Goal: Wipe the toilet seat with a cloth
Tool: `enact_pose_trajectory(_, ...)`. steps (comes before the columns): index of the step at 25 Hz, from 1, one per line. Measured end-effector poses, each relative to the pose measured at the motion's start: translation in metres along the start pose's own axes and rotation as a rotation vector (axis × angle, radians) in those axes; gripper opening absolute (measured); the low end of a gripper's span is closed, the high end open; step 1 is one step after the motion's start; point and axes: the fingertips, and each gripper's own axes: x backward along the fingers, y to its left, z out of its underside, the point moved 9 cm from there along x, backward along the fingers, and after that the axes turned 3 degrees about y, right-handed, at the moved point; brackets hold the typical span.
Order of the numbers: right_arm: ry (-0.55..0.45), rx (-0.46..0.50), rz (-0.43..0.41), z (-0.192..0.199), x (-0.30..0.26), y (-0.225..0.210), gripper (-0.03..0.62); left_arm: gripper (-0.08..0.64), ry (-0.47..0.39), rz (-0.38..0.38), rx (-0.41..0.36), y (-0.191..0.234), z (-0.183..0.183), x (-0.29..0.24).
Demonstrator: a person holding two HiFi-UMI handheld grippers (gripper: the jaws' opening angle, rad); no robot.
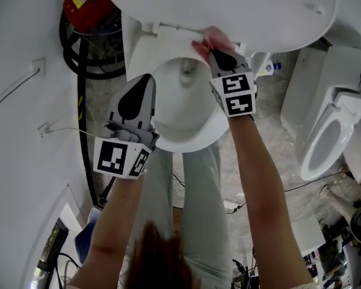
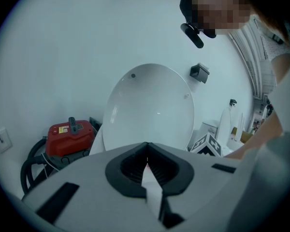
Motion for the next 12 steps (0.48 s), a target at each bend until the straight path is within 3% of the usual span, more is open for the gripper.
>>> enact_pose_trajectory(12, 0.004, 0.036, -0.032, 0.019, 0.018, -0.025, 0.021, 0.005, -0.01, -0.02, 0.002, -0.015, 0.001, 0.001)
